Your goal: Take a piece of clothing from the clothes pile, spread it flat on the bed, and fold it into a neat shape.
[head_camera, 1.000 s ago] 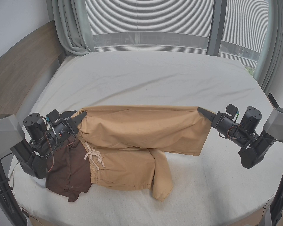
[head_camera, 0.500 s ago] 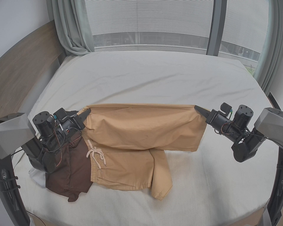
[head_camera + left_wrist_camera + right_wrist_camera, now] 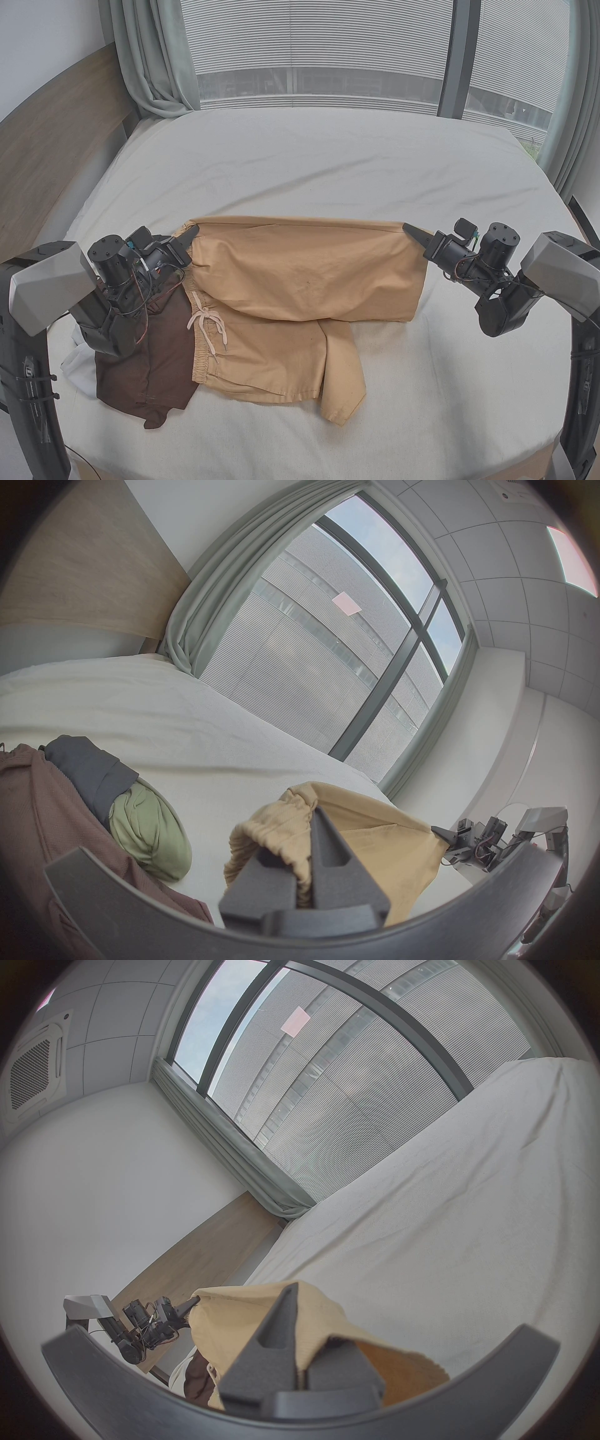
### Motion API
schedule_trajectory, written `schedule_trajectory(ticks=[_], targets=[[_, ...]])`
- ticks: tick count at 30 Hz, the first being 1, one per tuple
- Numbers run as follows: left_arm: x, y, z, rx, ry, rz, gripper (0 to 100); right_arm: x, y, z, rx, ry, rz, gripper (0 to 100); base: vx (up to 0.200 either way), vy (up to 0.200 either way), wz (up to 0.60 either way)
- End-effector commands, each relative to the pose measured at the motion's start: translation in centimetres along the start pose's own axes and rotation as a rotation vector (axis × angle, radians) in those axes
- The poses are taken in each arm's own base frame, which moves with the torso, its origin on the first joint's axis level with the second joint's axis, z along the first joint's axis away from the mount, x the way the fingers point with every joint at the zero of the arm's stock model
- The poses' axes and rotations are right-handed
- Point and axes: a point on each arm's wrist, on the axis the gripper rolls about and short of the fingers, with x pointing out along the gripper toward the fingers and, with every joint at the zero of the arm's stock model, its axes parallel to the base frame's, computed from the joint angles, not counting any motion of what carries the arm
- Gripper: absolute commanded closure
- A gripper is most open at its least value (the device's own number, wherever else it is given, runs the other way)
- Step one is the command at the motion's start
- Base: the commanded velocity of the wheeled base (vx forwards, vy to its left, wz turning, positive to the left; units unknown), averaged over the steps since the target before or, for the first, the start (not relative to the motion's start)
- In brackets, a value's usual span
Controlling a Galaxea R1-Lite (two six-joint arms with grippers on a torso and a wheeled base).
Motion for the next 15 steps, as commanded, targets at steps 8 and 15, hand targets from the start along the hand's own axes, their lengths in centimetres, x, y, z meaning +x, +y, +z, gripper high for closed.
schedule_trajectory(ticks=[8, 15], targets=[[2.1, 1.8, -1.2, -0.013, -0.042, 0.017, 100, 2.6, -2.9, -0.6, -0.004, -0.030, -0.027, 100, 0.000, 0.000, 0.00], [3.1, 2.7, -1.9, -0.053, -0.053, 0.013, 100, 4.0, -3.9, -0.6, -0.004, -0.031, -0.029, 100, 0.000, 0.000, 0.00]])
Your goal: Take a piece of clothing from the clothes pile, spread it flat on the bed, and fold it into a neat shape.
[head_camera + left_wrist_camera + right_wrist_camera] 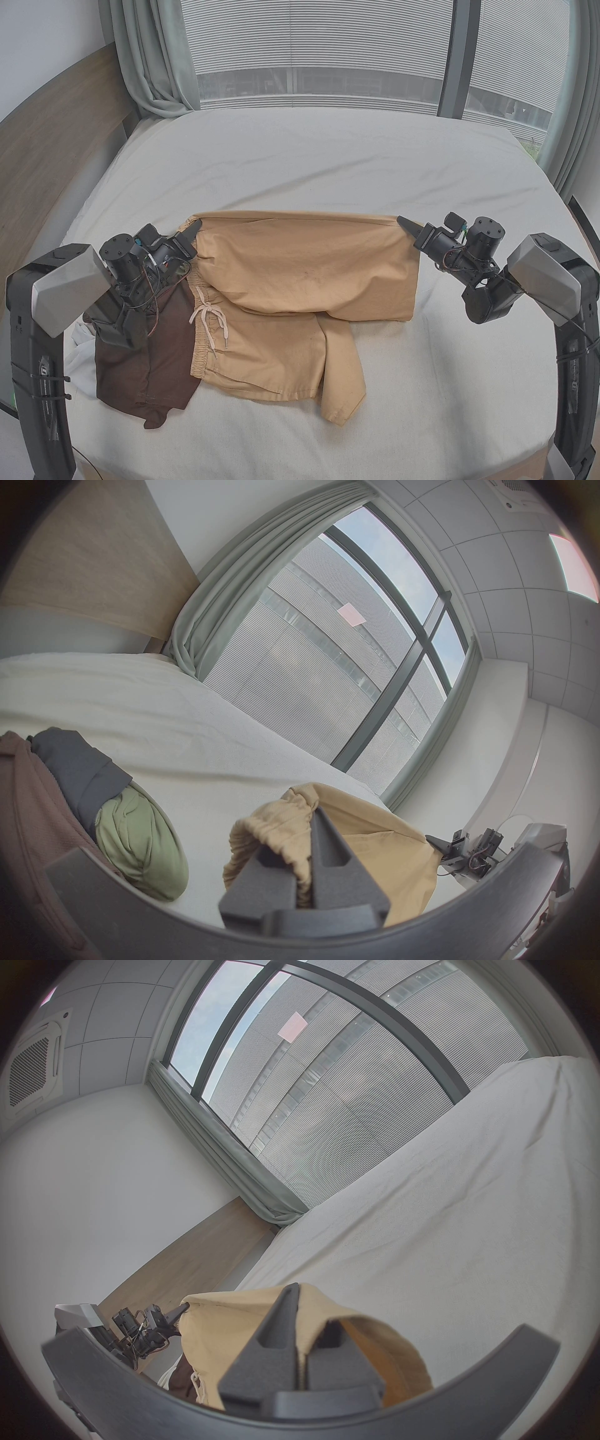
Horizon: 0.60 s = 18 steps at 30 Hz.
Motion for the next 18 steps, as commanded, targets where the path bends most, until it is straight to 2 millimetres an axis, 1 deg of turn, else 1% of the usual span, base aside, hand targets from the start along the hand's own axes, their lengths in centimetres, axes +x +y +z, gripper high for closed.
schedule_trajectory(ticks=[1, 8, 14, 15, 16, 18], targets=[[0.6, 1.1, -1.0, -0.024, 0.003, 0.007, 100, 0.9, -1.1, -0.8, 0.004, 0.006, -0.004, 100, 0.000, 0.000, 0.00], [1.4, 2.0, -1.7, -0.030, -0.002, 0.007, 100, 2.0, -1.9, -0.8, 0.001, 0.002, -0.005, 100, 0.000, 0.000, 0.00], [1.9, 2.3, -1.9, -0.030, -0.001, 0.008, 100, 2.5, -2.2, -0.8, -0.005, -0.006, 0.001, 100, 0.000, 0.000, 0.00], [2.0, 2.4, -1.9, -0.031, -0.002, 0.007, 0, 2.6, -2.2, -0.7, -0.007, -0.010, 0.004, 100, 0.000, 0.000, 0.00], [2.1, 2.4, -1.8, -0.032, -0.004, 0.006, 0, 2.7, -2.2, -0.5, -0.008, -0.012, 0.005, 0, 0.000, 0.000, 0.00], [2.3, 2.3, -1.7, -0.045, -0.007, 0.004, 0, 2.9, -2.1, -0.2, -0.012, -0.017, 0.009, 0, 0.000, 0.000, 0.00]])
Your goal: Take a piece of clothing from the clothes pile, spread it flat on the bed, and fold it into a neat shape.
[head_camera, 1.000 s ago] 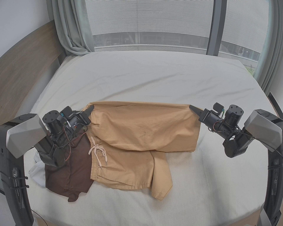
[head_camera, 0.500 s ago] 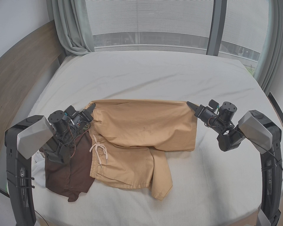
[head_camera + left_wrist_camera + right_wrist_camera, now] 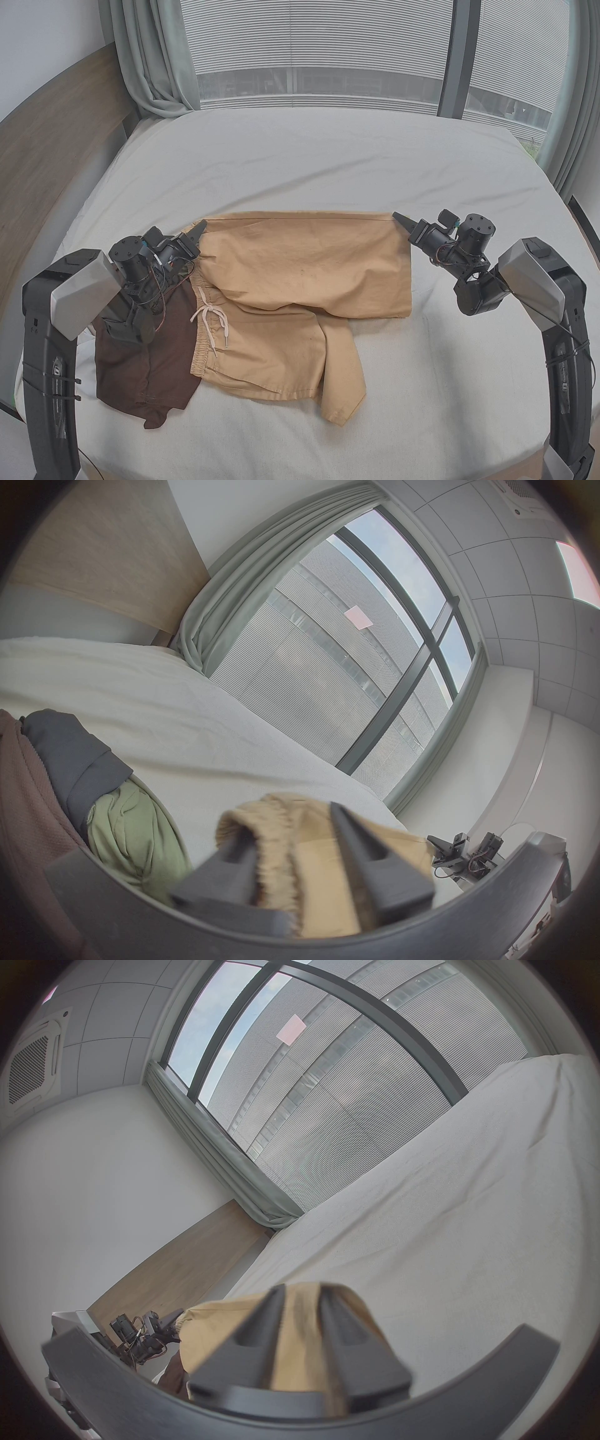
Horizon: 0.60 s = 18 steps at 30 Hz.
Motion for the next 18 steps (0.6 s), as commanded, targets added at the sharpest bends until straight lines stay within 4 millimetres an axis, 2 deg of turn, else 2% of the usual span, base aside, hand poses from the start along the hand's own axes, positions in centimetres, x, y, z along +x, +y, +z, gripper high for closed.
schedule_trajectory(ticks=[1, 6, 8, 11, 17, 18], targets=[[0.3, 0.2, -0.1, -0.021, -0.001, -0.005, 0, 0.5, -0.1, 0.5, -0.010, -0.019, 0.011, 0, 0.000, 0.000, 0.00], [0.3, -0.1, 0.0, -0.079, 0.006, -0.001, 0, 0.6, -0.6, 0.9, -0.019, -0.048, -0.009, 0, 0.000, 0.000, 0.00], [0.0, -0.3, -0.2, -0.093, 0.025, 0.010, 0, 0.0, -0.5, 0.6, -0.014, -0.037, -0.026, 0, 0.000, 0.000, 0.00], [-0.6, -0.6, -0.1, -0.106, 0.053, 0.038, 0, -1.5, 0.4, 0.2, -0.003, -0.010, -0.048, 0, 0.000, 0.000, 0.00], [-2.5, -1.1, 0.7, -0.125, 0.103, 0.096, 0, -4.9, 2.8, -1.8, 0.017, 0.050, -0.056, 0, 0.000, 0.000, 0.00], [-3.4, -0.9, 1.1, -0.129, 0.116, 0.126, 0, -5.9, 3.9, -2.6, 0.025, 0.078, -0.055, 0, 0.000, 0.000, 0.00]])
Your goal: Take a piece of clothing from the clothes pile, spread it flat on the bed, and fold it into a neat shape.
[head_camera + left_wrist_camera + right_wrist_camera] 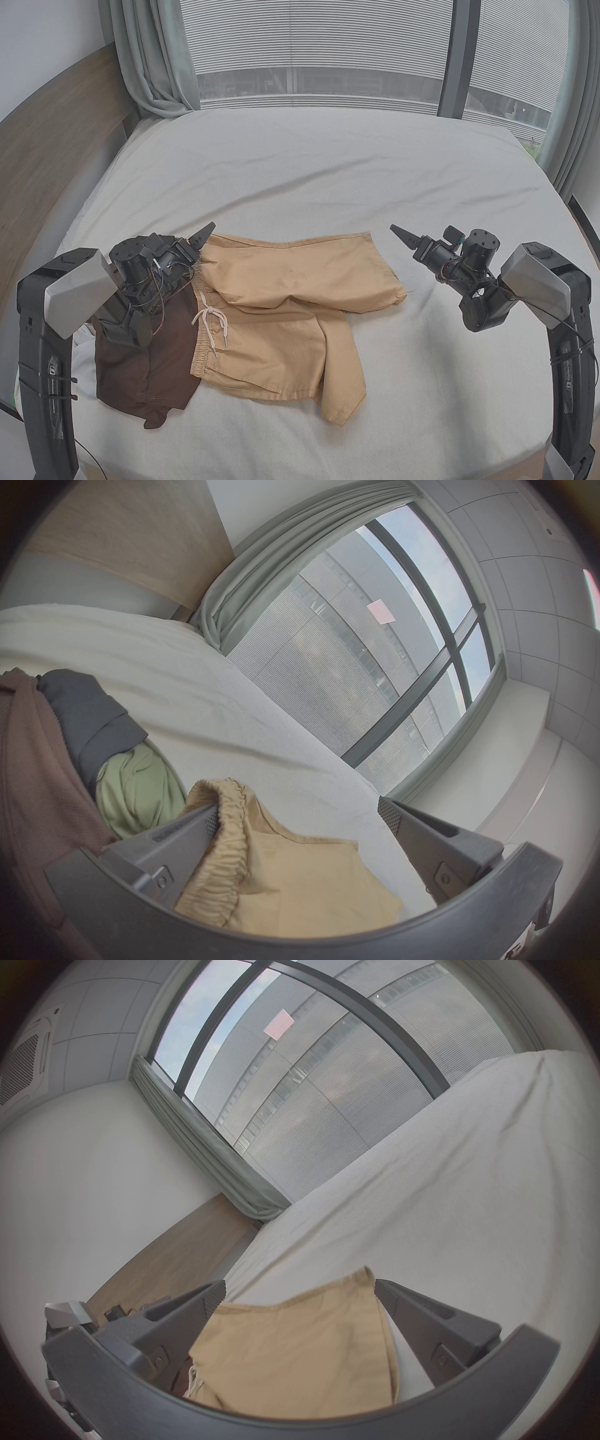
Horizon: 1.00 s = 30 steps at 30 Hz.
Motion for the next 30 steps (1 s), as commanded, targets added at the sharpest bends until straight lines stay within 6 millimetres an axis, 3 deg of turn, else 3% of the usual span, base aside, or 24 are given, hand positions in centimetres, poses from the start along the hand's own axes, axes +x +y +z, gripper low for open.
schedule_trajectory(ticks=[1, 8, 17, 27, 30], targets=[[-3.0, -0.6, 1.5, -0.019, 0.043, 0.079, 0, -3.9, 4.1, -1.2, 0.008, 0.059, 0.016, 0, 0.000, 0.000, 0.00], [-6.3, -1.4, 2.1, -0.022, 0.078, 0.110, 0, -6.1, 6.0, -4.2, 0.024, 0.144, 0.025, 0, 0.000, 0.000, 0.00], [-10.4, -3.4, 2.6, -0.010, 0.173, 0.054, 0, -7.4, 6.5, -6.1, 0.049, 0.224, 0.002, 0, 0.000, 0.000, 0.00], [-12.3, -4.2, 2.3, 0.013, 0.201, 0.015, 0, -8.5, 7.2, -7.8, 0.019, 0.295, -0.002, 0, 0.000, 0.000, 0.00], [-12.8, -4.0, 1.3, 0.045, 0.241, 0.026, 0, -9.1, 7.1, -8.7, 0.002, 0.335, -0.015, 0, 0.000, 0.000, 0.00]])
